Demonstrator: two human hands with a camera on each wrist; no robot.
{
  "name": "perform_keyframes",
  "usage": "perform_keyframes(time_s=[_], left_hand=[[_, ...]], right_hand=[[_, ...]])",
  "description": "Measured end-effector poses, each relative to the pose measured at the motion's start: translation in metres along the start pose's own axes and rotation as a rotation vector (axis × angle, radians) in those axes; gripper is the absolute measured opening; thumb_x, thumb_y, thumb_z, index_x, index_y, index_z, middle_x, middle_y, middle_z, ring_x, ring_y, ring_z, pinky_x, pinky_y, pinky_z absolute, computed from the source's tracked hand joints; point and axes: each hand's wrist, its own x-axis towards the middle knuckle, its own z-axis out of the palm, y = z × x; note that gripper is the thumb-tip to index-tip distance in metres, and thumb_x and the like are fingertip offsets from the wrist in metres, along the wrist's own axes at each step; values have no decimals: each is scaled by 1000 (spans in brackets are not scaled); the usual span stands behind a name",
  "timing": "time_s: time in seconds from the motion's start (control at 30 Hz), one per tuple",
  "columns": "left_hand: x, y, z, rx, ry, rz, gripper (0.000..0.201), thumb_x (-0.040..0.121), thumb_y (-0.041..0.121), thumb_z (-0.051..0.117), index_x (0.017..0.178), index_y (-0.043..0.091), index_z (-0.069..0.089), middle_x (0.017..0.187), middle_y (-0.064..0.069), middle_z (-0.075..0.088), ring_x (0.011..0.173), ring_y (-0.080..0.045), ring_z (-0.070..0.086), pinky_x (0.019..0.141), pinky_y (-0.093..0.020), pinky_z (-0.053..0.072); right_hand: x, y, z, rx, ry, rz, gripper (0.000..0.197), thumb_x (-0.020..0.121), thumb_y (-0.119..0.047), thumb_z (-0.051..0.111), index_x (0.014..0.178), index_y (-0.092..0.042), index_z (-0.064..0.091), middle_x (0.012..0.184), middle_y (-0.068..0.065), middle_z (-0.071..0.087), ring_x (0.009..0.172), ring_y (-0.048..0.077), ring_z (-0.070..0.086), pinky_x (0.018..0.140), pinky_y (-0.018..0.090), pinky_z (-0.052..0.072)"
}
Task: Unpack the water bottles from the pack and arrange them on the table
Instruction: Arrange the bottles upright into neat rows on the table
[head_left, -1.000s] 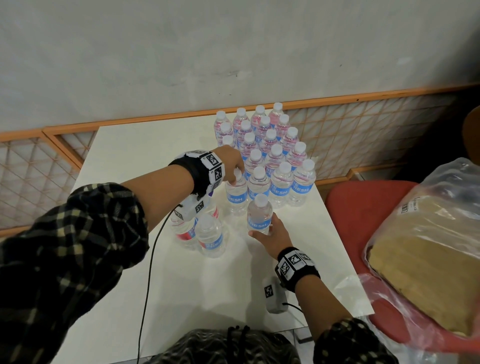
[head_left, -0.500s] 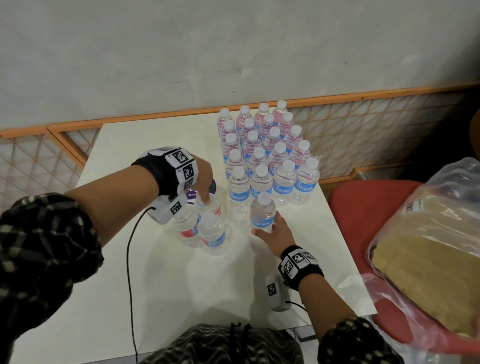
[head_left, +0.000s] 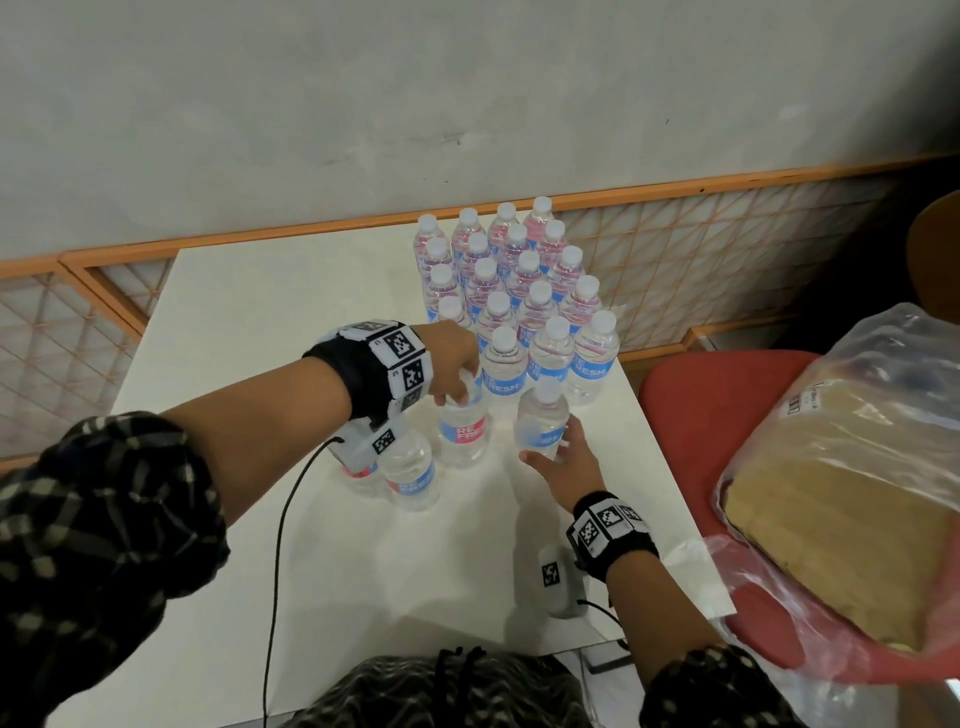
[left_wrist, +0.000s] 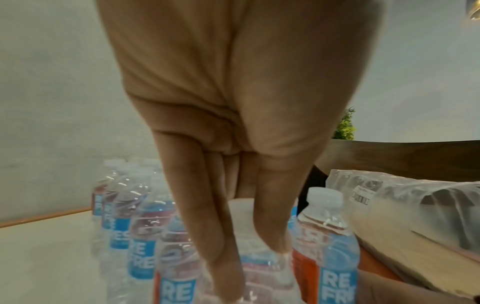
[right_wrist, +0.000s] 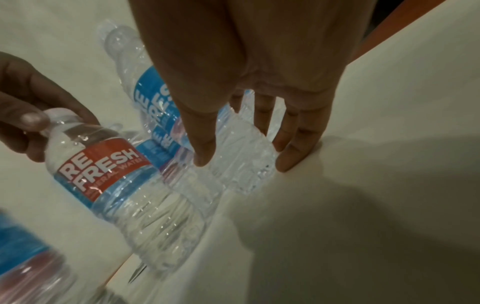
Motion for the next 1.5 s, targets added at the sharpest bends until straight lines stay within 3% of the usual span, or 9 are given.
perform_keyframes(time_s=[0.17, 0.33, 0.5, 0.63, 0.8, 1.0, 1.17, 1.3, 1.5], left_hand=[[9, 28, 4, 16, 94, 105, 27, 88, 19, 62, 110, 5, 64, 97, -11, 69, 93, -25, 64, 77, -28, 47], [25, 53, 8, 41, 166, 140, 40, 91, 21, 60, 129, 11, 54, 124, -14, 59, 116, -29, 53, 90, -33, 42], [34, 64, 8, 12, 207, 132, 37, 90, 20, 61, 125, 10, 55, 122, -13, 59, 115, -29, 52, 83, -30, 39], [35, 64, 11, -40, 212, 117, 31, 90, 20, 59, 119, 9, 57, 115, -15, 61, 108, -29, 55, 76, -29, 36], [31, 60, 16, -116, 188, 91, 41, 89, 23, 62, 127, 15, 50, 115, -14, 59, 106, -29, 56, 80, -30, 42], [36, 72, 19, -108, 190, 95, 43, 86, 20, 65, 125, 14, 49, 111, -13, 59, 102, -29, 56, 79, -32, 43], [41, 79, 23, -129, 237, 101, 42, 87, 18, 64, 125, 15, 49, 114, -13, 59, 103, -29, 56, 77, -30, 41], [43, 82, 26, -156, 265, 79, 46, 86, 34, 64, 124, 14, 49, 112, -10, 60, 104, -28, 57, 75, -27, 39], [47, 86, 25, -145, 272, 10, 38, 91, 35, 56, 120, 10, 53, 116, -13, 60, 106, -29, 56, 77, -30, 39]], right_hand=[[-4, 13, -28, 119, 145, 33, 69, 83, -13, 70, 138, -29, 32, 141, 7, 46, 113, 20, 50, 99, 45, 46], [5, 7, -36, 61, 209, -22, 77, 78, -16, 76, 142, -23, 33, 133, -3, 51, 118, 15, 48, 106, 35, 39], [17, 10, -32, -128, 337, -18, 66, 75, -30, 77, 131, -14, 45, 123, 8, 54, 114, 28, 50, 104, 40, 36], [18, 8, -35, -104, 533, 54, 80, 65, -36, 84, 126, -5, 43, 120, 15, 50, 115, 32, 45, 102, 43, 35], [28, 26, -47, -77, 386, 102, 78, 70, -20, 80, 136, -14, 39, 131, 11, 46, 124, 33, 42, 106, 46, 35], [31, 23, -46, -80, 426, 123, 84, 64, -38, 84, 134, -18, 41, 129, 6, 47, 122, 28, 44, 102, 43, 41], [34, 25, -49, -103, 389, 122, 86, 66, -34, 83, 137, -18, 37, 131, 8, 46, 124, 28, 43, 103, 43, 39], [35, 39, -53, -49, 320, 104, 76, 72, -22, 76, 137, -26, 38, 131, 5, 45, 120, 28, 47, 102, 48, 42], [37, 39, -52, -35, 329, 84, 67, 73, -35, 75, 132, -34, 44, 123, 0, 53, 114, 23, 51, 100, 45, 44]])
